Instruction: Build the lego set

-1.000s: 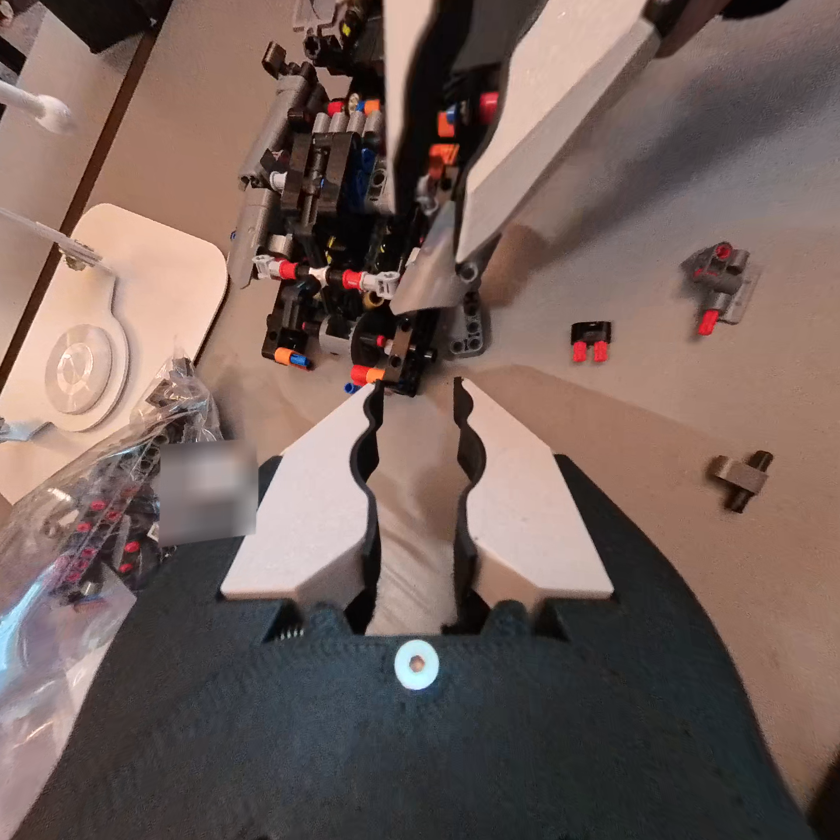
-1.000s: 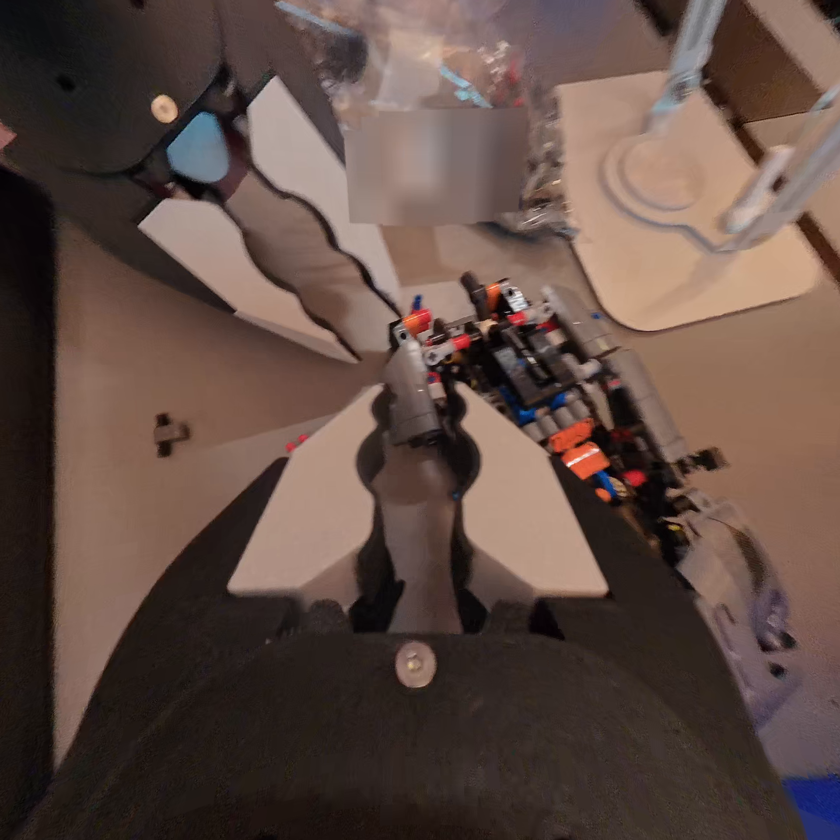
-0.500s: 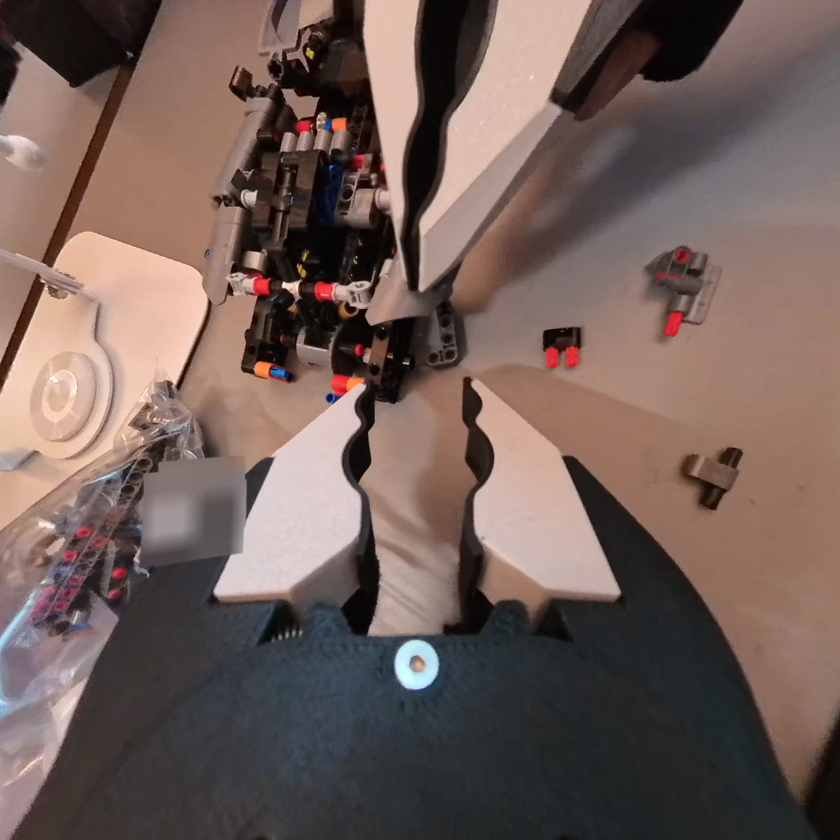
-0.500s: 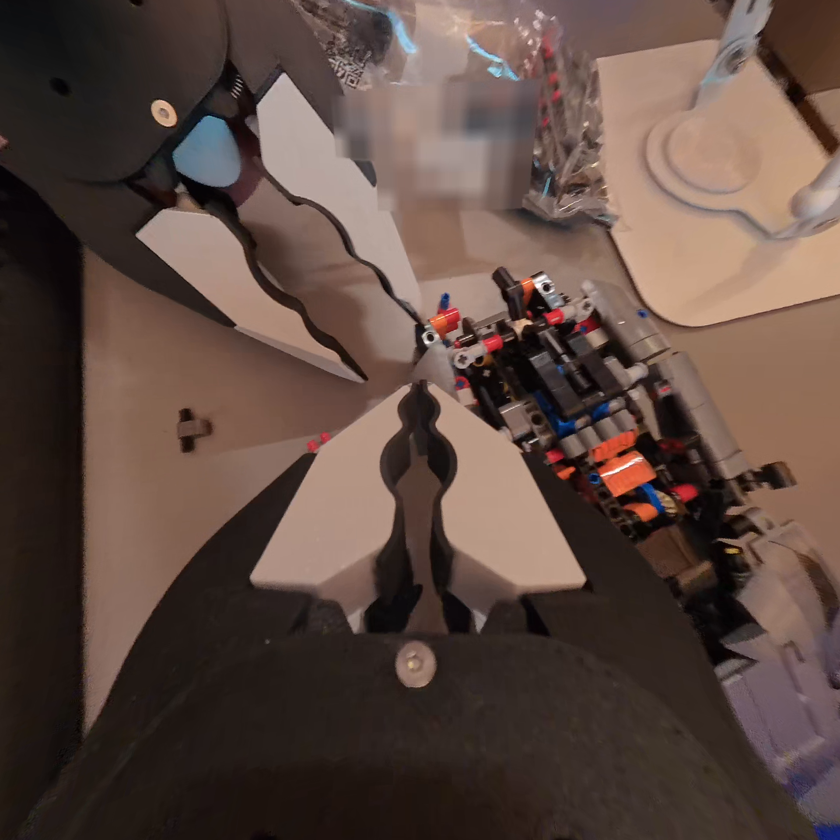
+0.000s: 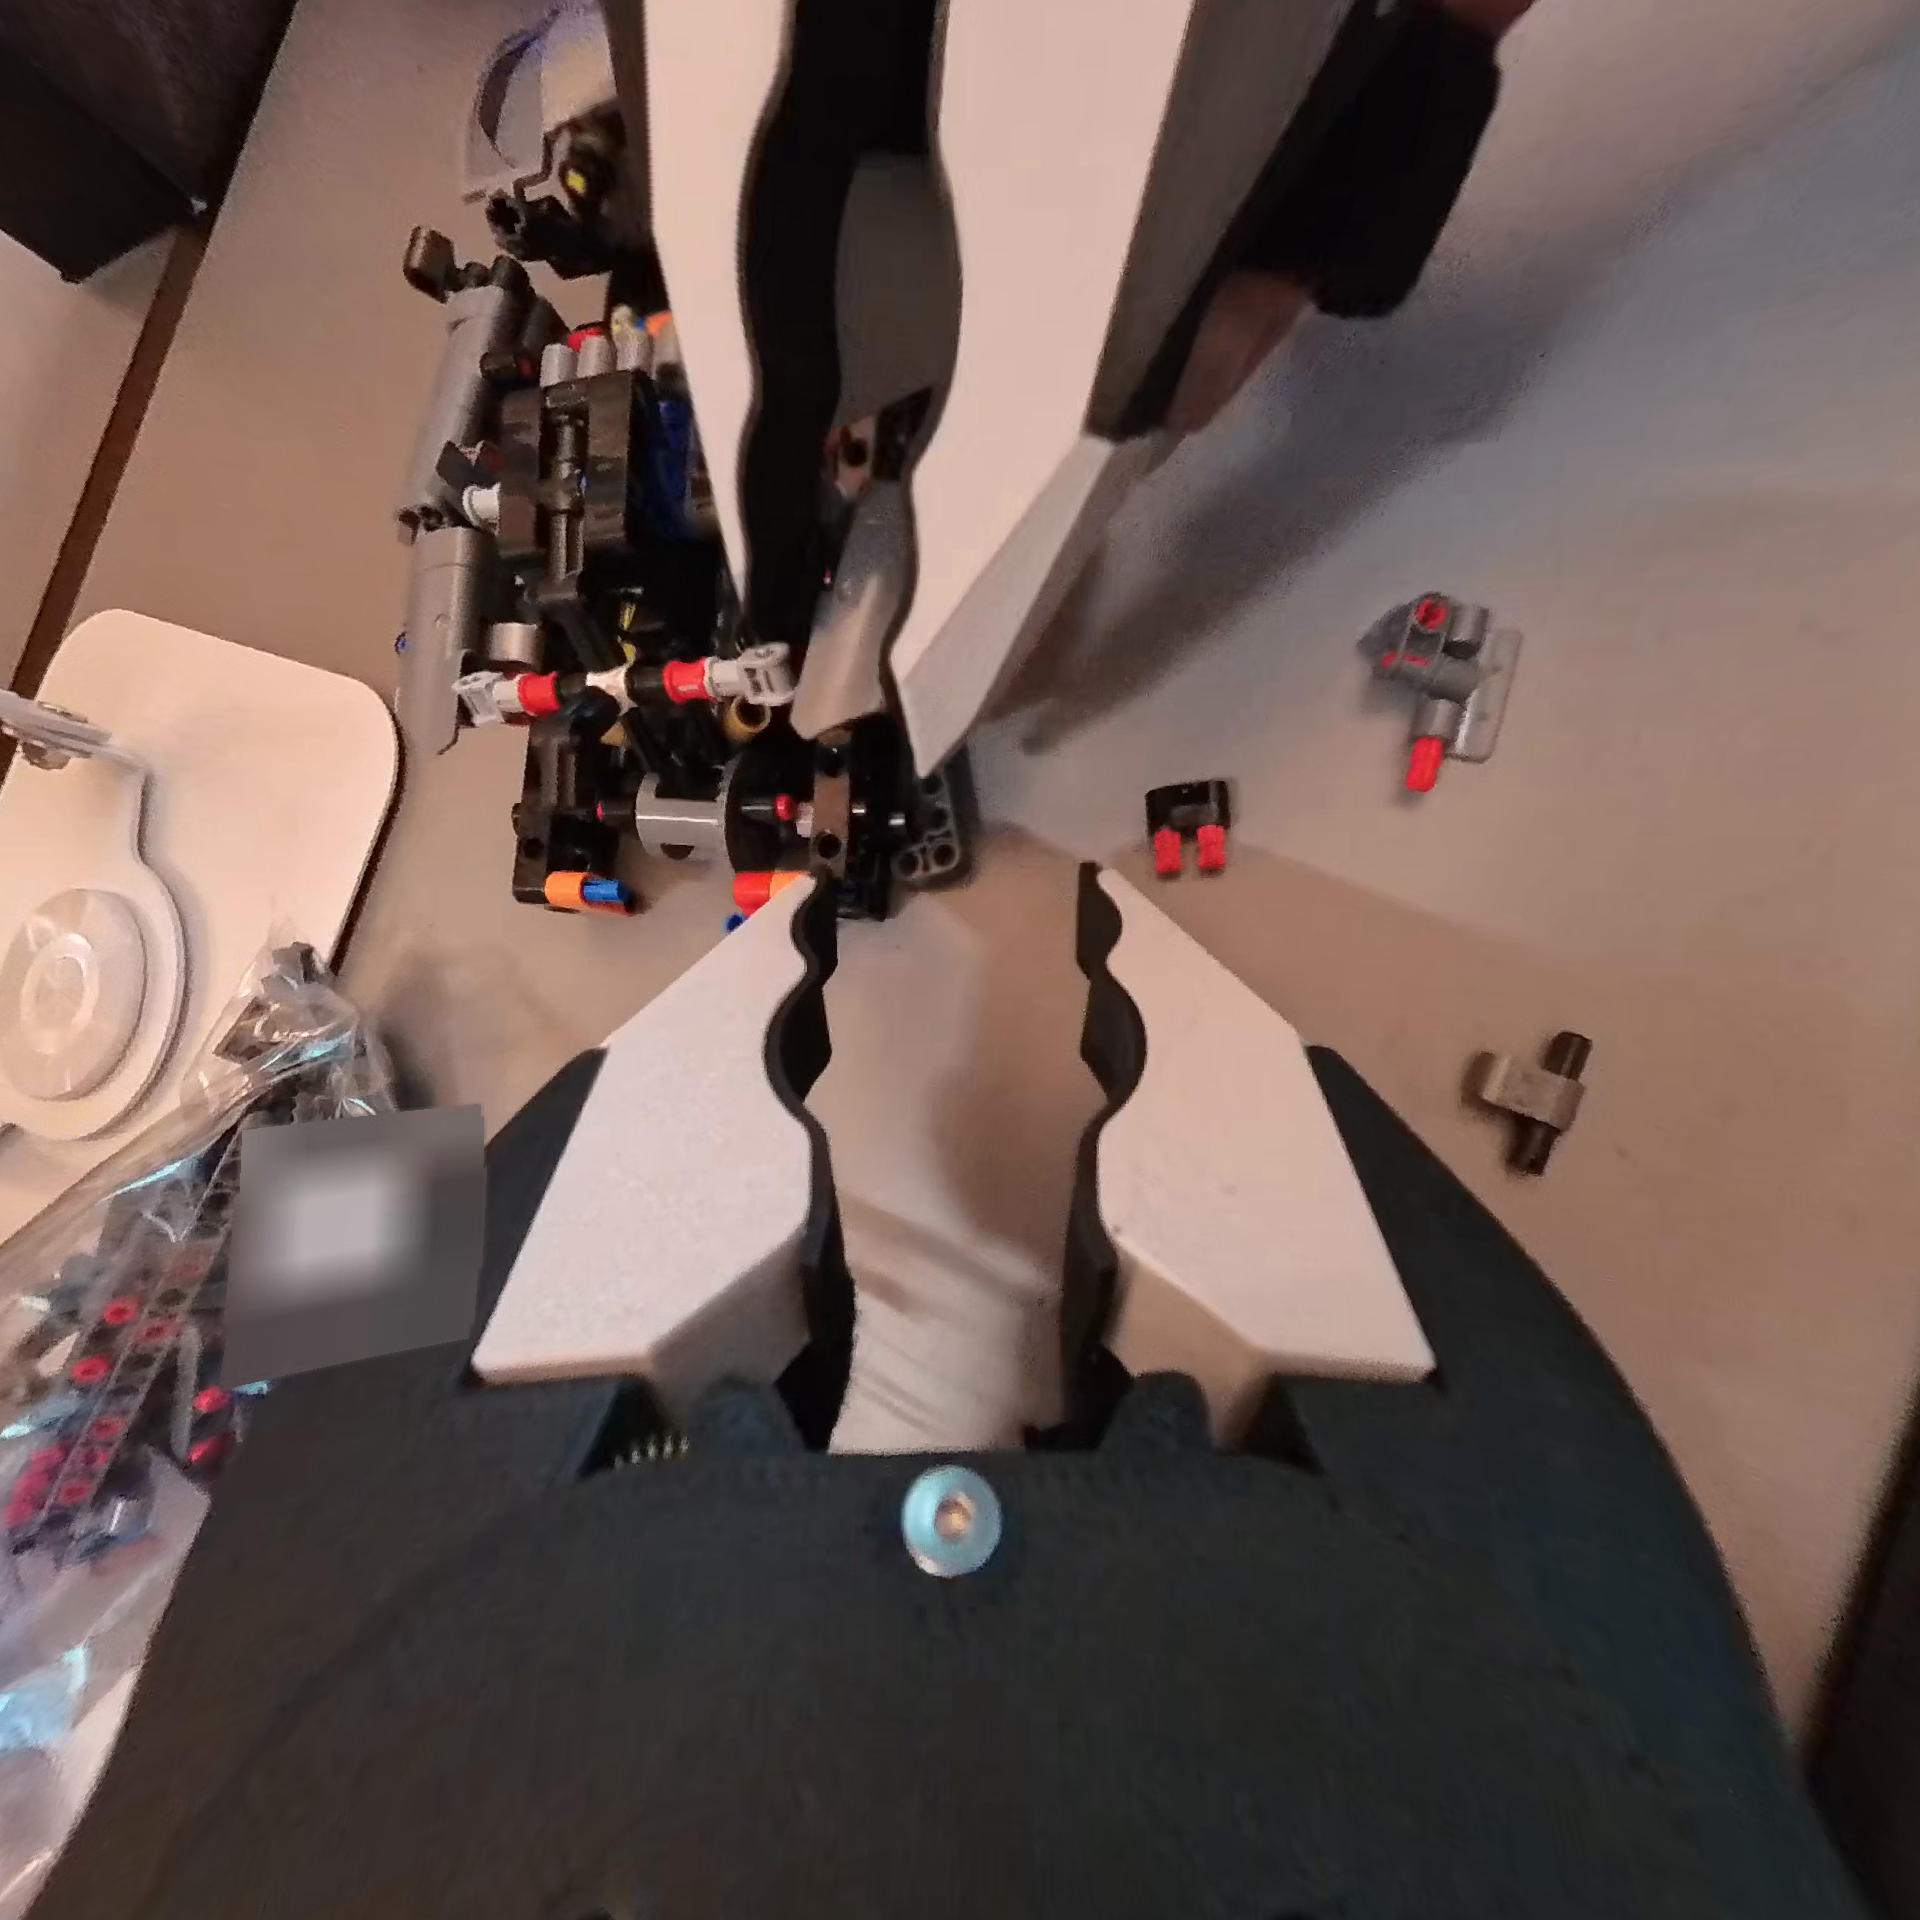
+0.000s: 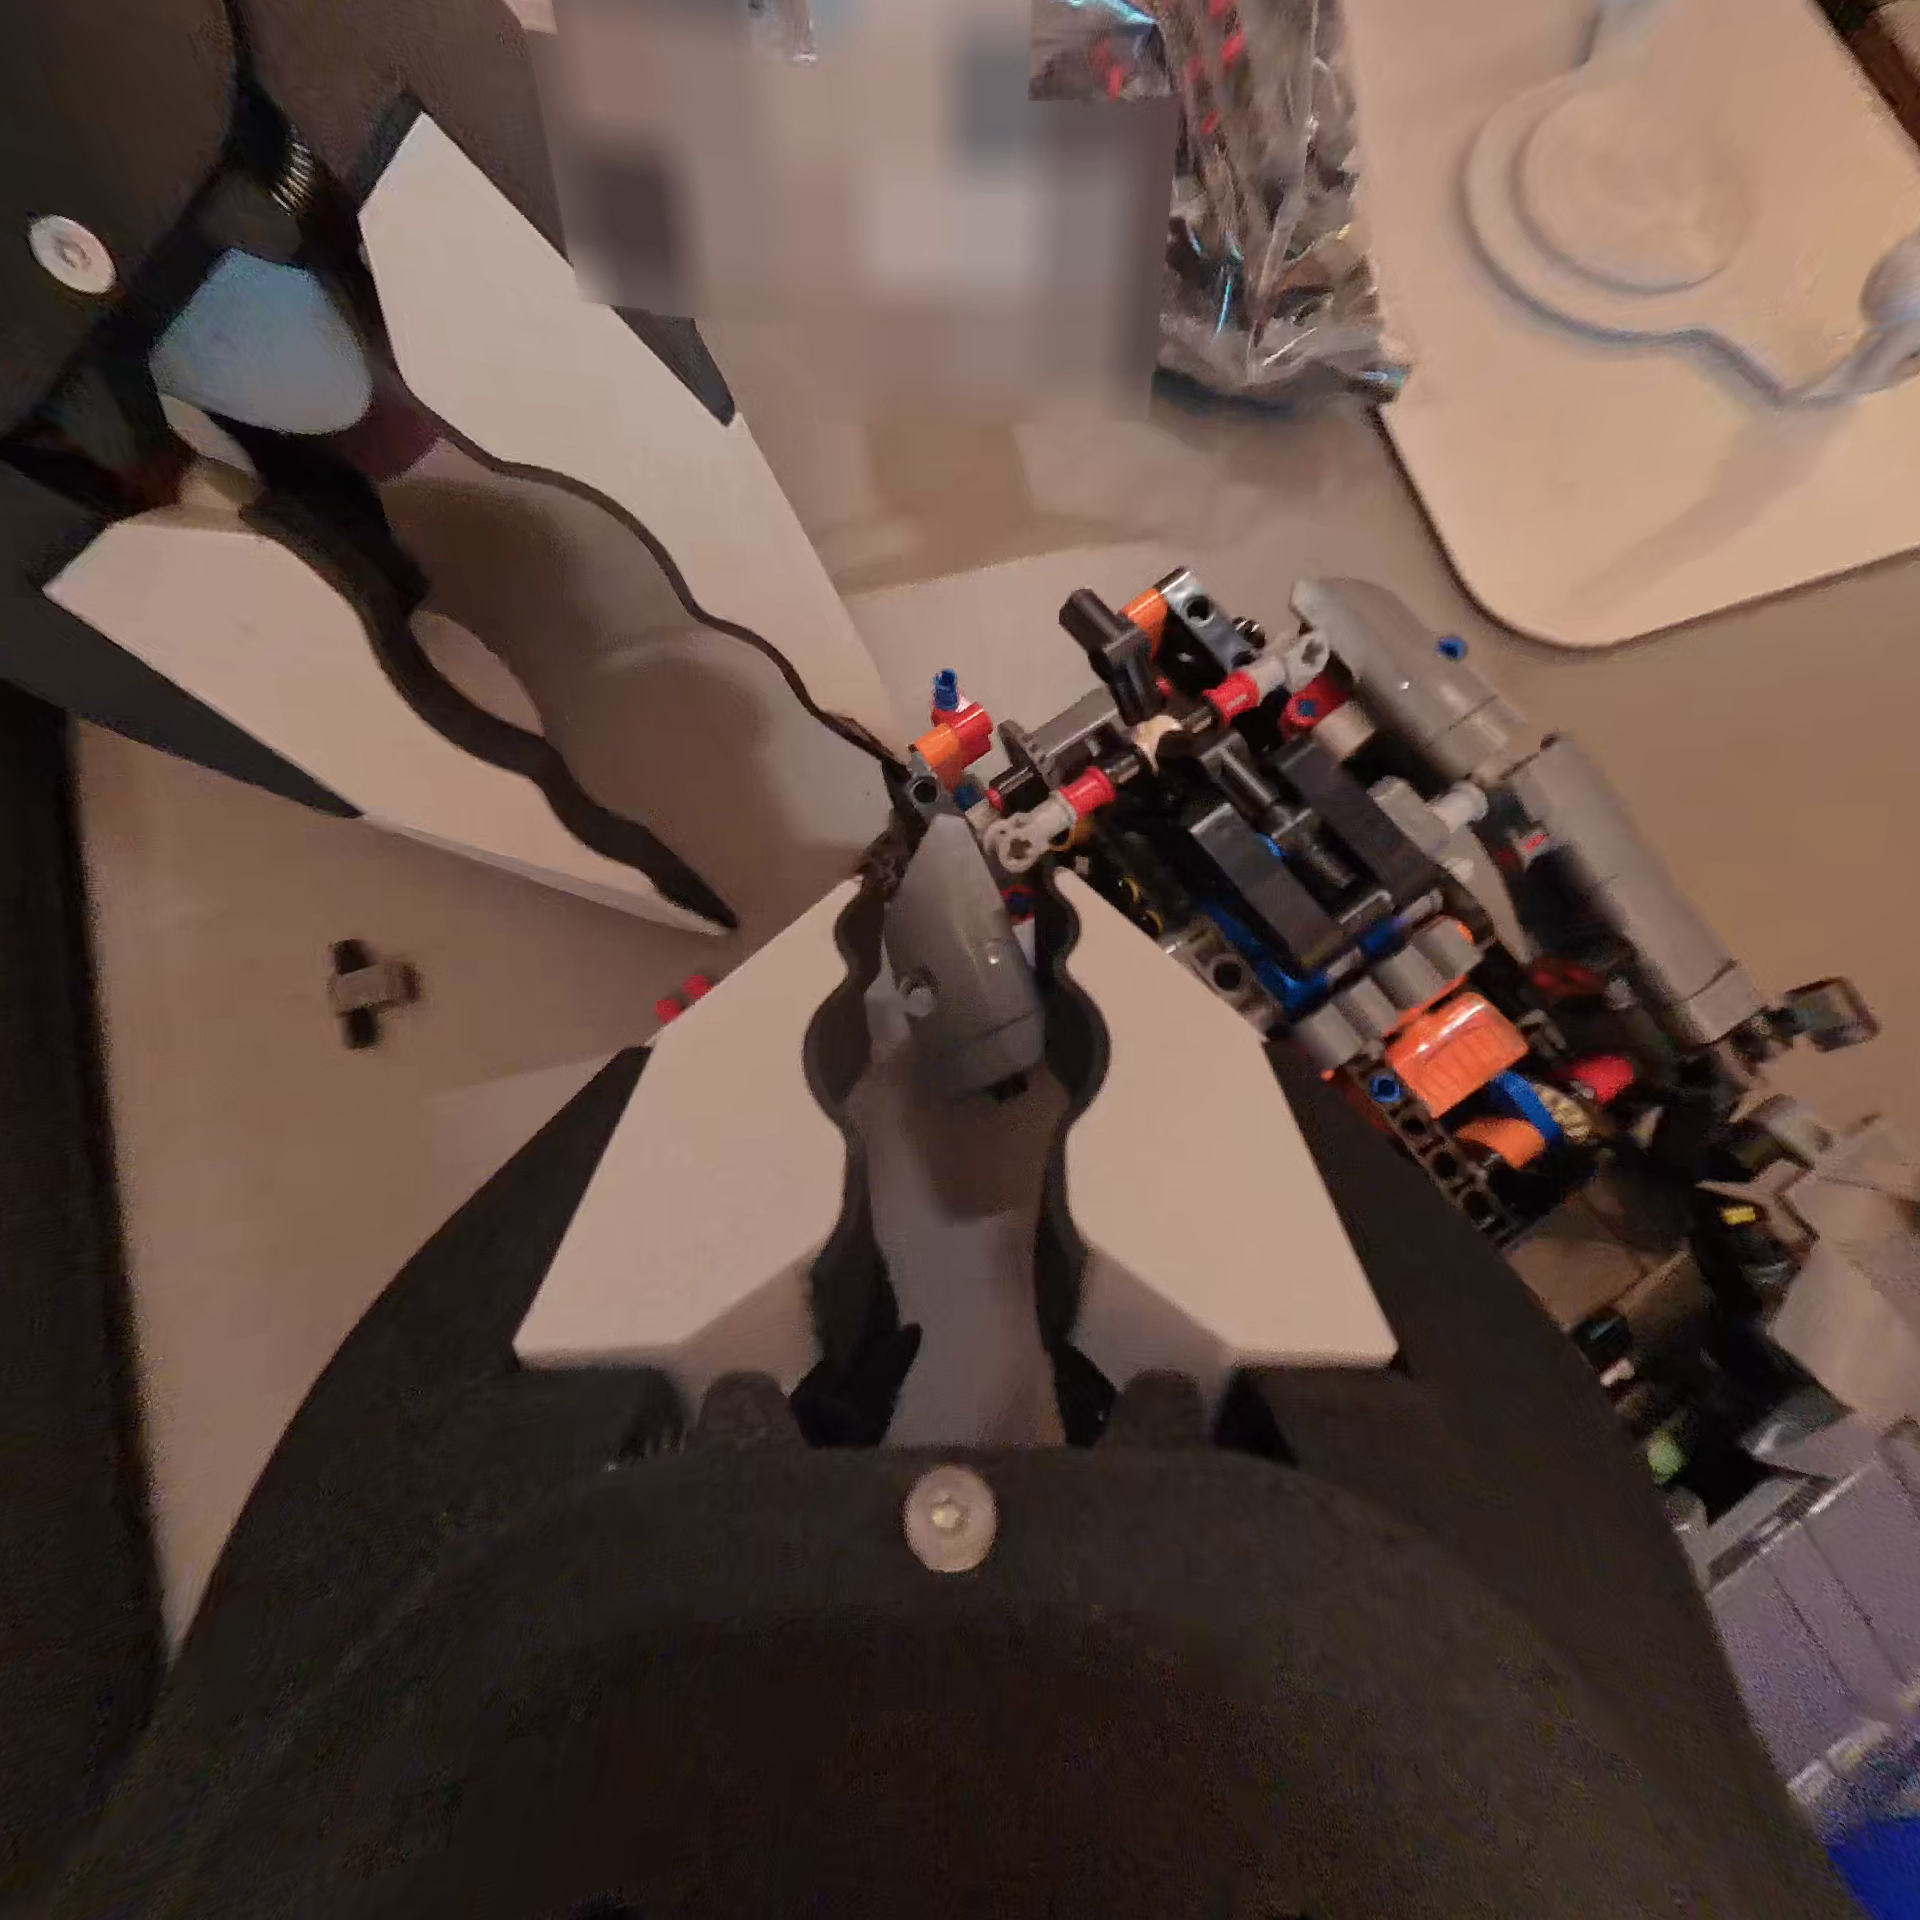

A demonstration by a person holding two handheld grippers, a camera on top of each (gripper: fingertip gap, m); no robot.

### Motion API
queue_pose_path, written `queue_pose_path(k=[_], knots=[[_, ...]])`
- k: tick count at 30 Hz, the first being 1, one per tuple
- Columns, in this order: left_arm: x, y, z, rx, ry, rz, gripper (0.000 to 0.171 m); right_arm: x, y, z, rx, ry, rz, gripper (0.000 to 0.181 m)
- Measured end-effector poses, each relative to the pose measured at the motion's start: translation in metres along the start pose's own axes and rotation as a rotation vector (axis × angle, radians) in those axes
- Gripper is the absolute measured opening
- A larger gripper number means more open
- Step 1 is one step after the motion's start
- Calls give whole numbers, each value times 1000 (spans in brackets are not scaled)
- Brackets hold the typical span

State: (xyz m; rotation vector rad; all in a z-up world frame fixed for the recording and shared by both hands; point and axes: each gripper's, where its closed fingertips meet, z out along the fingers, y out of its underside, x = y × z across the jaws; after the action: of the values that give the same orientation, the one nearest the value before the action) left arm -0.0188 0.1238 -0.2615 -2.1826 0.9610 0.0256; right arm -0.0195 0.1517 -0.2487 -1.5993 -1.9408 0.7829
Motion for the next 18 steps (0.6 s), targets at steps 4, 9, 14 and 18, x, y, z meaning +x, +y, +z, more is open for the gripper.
queue_pose_path(k=[4,9,14,18], knots=[[1,-2,1,-2,-7,1,44,1,1,-1,-13,4,-6,27],[4,-4,0,14,12,1,38,-4,3,-3,-1,-72,-10,26],[12,-9,-2,46,41,30,29,-12,7,-9,-19,-130,-29,20],[14,-10,-4,63,76,12,26,-17,9,-13,-21,-179,-41,20]])
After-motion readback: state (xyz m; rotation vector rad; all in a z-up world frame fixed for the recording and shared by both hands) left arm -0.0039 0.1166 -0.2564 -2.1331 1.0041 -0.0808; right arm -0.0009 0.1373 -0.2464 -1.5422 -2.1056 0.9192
